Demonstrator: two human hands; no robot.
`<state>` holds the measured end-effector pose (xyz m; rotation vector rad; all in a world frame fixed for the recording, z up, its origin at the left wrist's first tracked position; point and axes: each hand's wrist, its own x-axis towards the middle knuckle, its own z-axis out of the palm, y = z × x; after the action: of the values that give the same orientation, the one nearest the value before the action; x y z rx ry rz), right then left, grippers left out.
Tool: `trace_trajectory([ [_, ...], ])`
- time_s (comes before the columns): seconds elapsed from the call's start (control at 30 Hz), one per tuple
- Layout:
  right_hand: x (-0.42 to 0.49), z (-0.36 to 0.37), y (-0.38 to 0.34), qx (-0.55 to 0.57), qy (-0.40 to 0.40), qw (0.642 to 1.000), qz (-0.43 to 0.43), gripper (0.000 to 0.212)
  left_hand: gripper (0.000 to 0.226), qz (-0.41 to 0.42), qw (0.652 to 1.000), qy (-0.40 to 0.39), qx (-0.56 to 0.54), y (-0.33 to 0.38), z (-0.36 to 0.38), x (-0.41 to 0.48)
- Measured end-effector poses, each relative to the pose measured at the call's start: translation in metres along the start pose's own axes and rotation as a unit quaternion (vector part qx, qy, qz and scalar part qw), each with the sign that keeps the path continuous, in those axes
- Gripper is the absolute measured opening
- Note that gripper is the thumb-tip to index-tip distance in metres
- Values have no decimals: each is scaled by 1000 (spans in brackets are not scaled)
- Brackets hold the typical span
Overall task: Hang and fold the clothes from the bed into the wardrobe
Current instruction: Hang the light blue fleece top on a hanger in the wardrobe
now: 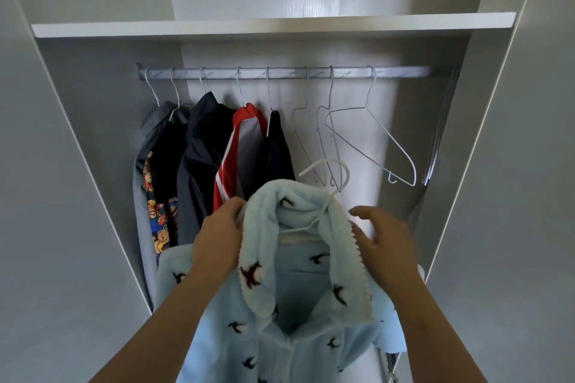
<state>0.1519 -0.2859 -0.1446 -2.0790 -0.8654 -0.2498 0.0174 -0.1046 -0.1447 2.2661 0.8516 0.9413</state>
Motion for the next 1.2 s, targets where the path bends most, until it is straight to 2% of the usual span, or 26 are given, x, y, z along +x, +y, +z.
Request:
trace_trajectory([
  [0.03,0,5,2,-63,-72,995,-1,31,30,6,1000,5,1,1,-3,1],
  [0.07,0,10,6,-75,-143,987,24,38,33,8,1000,11,3,2,-6,2],
  [0.1,0,13,8,-58,-185,979,57,40,34,8,1000,13,3,3,-7,3],
  [0.17,-1,15,10,-30,-218,971,91,37,33,-1,1000,8,0,3,-6,1],
  [0.33,7,8,30,6,-176,970,168,48,32,16,999,-15,25,12,13,2],
  [0.5,8,-15,54,61,-150,954,252,48,13,34,994,-92,41,32,42,9],
  [0.7,1,-34,79,74,-110,943,306,60,11,7,991,-116,-58,42,71,6],
  [0.8,1,-44,88,103,-99,938,316,49,21,-8,990,-108,-87,48,84,8],
  [0.87,4,-47,92,123,-110,935,313,41,23,-13,990,-105,-97,52,93,10],
  [1.03,14,-39,90,119,-168,933,294,41,22,-44,989,-83,-114,53,108,12],
  [1.2,10,-6,68,257,-245,873,334,36,21,-73,990,-43,-114,45,107,22],
])
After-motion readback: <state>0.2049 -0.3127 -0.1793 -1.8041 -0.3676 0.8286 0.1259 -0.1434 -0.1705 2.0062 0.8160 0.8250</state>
